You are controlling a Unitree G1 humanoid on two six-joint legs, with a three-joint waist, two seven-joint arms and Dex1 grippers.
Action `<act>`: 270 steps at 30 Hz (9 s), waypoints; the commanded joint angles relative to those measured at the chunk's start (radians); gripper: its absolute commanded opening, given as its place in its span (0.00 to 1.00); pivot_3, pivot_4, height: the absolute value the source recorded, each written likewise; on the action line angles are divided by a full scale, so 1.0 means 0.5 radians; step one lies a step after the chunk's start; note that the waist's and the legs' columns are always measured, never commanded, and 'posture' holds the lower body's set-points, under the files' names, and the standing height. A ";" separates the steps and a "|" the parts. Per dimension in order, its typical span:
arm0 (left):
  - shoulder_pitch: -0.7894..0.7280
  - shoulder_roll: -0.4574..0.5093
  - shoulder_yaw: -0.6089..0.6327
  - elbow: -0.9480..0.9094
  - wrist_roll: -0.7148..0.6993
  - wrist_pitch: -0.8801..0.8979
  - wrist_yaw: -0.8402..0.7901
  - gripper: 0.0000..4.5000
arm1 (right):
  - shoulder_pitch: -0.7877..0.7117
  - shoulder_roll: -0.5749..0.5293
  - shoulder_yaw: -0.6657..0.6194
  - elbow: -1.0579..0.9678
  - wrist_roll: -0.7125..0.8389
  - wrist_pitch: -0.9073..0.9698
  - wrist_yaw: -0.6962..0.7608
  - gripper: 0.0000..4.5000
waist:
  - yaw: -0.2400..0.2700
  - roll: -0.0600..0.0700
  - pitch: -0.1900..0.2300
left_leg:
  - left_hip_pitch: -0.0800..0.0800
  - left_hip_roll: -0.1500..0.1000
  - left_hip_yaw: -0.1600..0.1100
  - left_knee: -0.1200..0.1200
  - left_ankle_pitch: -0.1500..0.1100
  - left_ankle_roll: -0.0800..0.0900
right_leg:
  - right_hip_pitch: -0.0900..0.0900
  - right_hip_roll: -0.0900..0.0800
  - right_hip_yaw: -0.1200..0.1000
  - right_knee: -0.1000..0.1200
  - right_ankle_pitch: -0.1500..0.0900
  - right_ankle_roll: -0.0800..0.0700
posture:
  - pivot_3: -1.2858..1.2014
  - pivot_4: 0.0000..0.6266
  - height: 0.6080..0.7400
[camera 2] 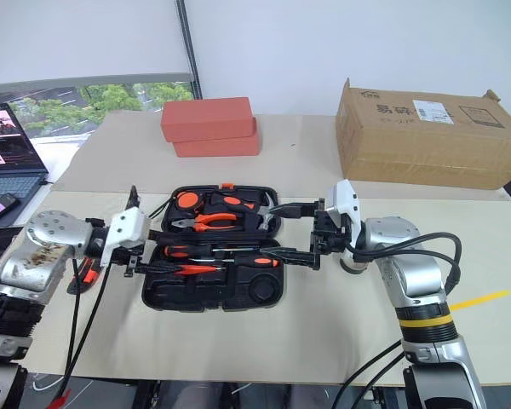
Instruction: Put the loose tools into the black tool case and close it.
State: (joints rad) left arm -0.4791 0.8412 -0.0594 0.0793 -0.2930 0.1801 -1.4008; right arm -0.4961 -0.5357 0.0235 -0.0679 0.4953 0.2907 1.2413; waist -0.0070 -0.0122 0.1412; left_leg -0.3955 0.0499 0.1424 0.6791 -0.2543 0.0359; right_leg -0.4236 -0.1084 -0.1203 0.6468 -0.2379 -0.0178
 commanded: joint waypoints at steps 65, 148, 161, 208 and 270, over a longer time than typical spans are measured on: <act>0.909 -0.649 0.242 -0.709 -0.019 0.318 1.510 0.03 | 0.095 -0.079 -0.009 -0.114 0.027 -0.030 -0.042 1.00 | 0.026 0.016 -0.010 | 0.015 0.002 -0.002 -0.002 -0.006 0.012 | 0.009 -0.012 0.005 0.001 0.001 -0.001 | 0.52 0.24 0.78; 0.145 -0.024 -0.254 0.145 0.281 -0.623 -0.111 0.40 | 0.340 -0.258 -0.038 -0.264 0.131 -0.032 0.077 1.00 | 0.034 -0.001 0.001 | -0.001 0.001 -0.002 -0.003 -0.009 0.015 | 0.000 -0.002 -0.003 -0.007 0.000 0.000 | 0.52 0.24 0.78; 0.096 -0.111 -0.205 0.294 0.213 -0.833 -0.144 0.92 | 0.332 -0.246 -0.023 -0.249 0.122 -0.054 0.068 1.00 | 0.021 -0.001 0.001 | 0.000 0.000 -0.001 -0.002 -0.009 0.014 | 0.001 -0.001 -0.001 -0.005 0.000 0.000 | 0.52 0.24 0.78; -0.006 -0.404 -0.365 0.410 0.208 -0.777 -0.191 0.01 | 0.334 -0.219 -0.021 -0.203 0.067 -0.114 0.041 1.00 | 0.031 -0.001 0.001 | 0.002 0.000 -0.001 0.001 -0.007 0.011 | 0.004 0.000 0.000 -0.002 0.000 0.001 | 0.52 0.24 0.78; 0.243 -0.521 -0.311 0.315 -0.153 -0.934 -0.227 0.01 | 0.373 -0.202 -0.018 -0.234 0.052 -0.117 -0.013 1.00 | 0.037 0.025 -0.027 | -0.002 -0.005 -0.001 0.004 -0.012 0.026 | 0.004 -0.007 -0.002 -0.008 0.001 0.008 | 0.52 0.24 0.78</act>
State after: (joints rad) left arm -0.3471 0.5886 -0.2343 0.2458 -0.3437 -0.3083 -1.5191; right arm -0.3061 -0.6346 0.0288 -0.1500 0.5135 0.2509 1.2363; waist 0.0113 0.0002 0.1277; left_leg -0.3966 0.0473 0.1416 0.6811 -0.2601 0.0488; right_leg -0.4218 -0.1121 -0.1213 0.6428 -0.2373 -0.0140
